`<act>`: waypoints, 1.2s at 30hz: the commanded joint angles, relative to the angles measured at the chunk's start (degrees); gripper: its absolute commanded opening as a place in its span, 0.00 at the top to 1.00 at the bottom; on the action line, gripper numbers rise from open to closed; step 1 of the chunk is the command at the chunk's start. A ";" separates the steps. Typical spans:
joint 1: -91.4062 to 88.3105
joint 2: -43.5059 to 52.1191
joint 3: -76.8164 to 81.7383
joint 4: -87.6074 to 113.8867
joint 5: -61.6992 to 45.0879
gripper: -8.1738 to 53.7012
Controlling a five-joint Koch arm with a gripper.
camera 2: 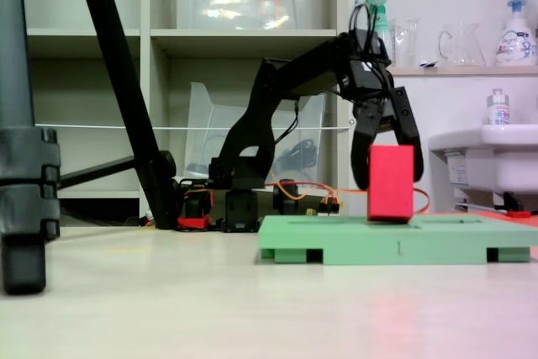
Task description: Put the square block into the corresponding hole
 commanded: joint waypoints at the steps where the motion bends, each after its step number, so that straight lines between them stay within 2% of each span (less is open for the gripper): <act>1: -0.53 -2.20 1.58 0.35 1.05 0.53; 5: -0.26 -3.78 1.58 0.44 1.14 0.47; 9: 0.44 -4.92 1.67 0.62 1.05 0.47; 13: 0.53 -4.57 0.09 0.53 -0.26 0.32; 15: 0.44 -4.39 -0.18 0.53 -0.26 0.28; 23: 0.88 -4.13 -0.53 0.53 -1.58 0.29; 31: 2.90 -6.77 -5.98 0.35 -14.85 0.31; 36: 3.08 -9.05 -8.96 0.26 -15.64 0.31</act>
